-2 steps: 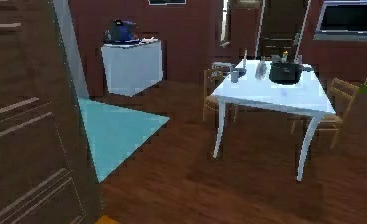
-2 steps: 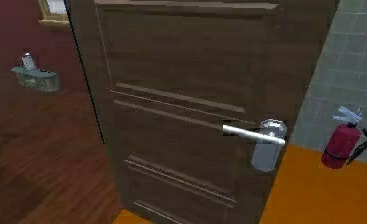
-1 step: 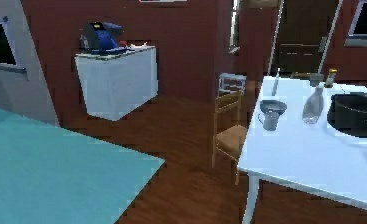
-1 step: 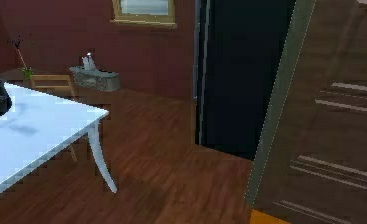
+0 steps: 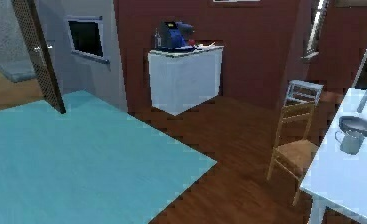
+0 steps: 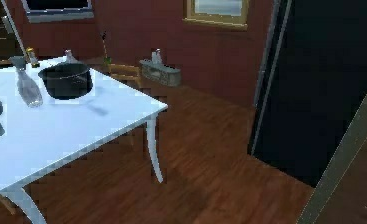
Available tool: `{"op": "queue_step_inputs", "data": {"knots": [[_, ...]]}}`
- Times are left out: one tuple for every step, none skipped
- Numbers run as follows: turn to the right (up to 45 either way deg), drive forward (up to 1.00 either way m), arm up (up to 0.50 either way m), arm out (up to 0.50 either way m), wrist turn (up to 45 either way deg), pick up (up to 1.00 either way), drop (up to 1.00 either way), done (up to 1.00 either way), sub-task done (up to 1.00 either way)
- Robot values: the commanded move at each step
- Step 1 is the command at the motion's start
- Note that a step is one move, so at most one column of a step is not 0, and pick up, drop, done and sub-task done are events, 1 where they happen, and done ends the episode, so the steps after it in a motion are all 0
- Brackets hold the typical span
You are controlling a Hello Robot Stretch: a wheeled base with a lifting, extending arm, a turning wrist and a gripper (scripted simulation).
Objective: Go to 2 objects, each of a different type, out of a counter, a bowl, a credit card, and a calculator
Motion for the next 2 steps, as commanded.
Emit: {"op": "queue_step_inputs", "data": {"knots": [[0.0, 0.15, 0.0, 0.0, 0.0, 0.0, 0.0, 0.0, 0.0], [3.0, 0.0, 0.0, 0.0, 0.0, 0.0, 0.0, 0.0, 0.0]]}}
